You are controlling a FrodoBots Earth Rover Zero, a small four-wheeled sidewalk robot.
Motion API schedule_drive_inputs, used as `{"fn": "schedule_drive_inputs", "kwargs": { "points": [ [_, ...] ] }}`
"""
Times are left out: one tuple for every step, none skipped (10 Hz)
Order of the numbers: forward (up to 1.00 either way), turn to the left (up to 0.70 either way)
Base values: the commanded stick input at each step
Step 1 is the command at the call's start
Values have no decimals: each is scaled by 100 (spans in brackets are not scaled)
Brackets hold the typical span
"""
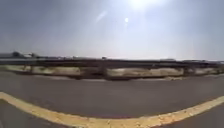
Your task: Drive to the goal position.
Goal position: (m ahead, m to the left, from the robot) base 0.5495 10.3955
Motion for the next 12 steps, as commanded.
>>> {"fn": "schedule_drive_inputs", "kwargs": {
  "points": [
    [2, 47],
    [9, 37],
    [50, 0],
    [50, 0],
    [50, 0],
    [50, 0],
    [50, 0],
    [50, 0],
    [50, 0],
    [50, 0],
    [50, 0],
    [50, 0]
  ]
}}
